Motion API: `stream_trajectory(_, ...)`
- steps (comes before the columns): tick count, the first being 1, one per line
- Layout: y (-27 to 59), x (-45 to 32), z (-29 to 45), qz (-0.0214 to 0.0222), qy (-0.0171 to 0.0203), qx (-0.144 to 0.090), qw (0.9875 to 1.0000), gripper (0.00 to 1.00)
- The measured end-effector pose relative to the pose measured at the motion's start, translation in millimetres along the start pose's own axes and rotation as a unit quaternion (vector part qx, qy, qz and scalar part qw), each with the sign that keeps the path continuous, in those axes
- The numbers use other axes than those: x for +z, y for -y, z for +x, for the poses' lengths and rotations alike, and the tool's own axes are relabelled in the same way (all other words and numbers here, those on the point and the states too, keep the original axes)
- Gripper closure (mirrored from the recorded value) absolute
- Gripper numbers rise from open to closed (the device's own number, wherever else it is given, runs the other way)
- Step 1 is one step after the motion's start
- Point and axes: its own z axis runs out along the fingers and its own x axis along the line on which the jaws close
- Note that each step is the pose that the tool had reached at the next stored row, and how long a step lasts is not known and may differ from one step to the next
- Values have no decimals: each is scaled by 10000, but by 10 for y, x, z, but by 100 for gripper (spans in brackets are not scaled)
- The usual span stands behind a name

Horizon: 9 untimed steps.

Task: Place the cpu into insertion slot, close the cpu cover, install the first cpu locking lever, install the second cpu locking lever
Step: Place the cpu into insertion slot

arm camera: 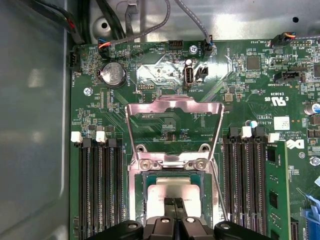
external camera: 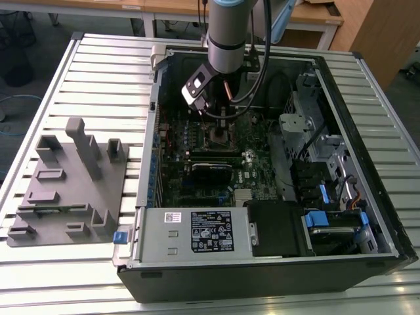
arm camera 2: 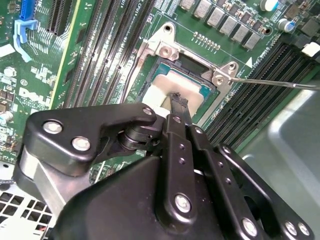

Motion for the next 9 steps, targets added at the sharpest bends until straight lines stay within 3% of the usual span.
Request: stream_trajectory(9, 2, 28, -1, 1, 2, 0, 10000, 90)
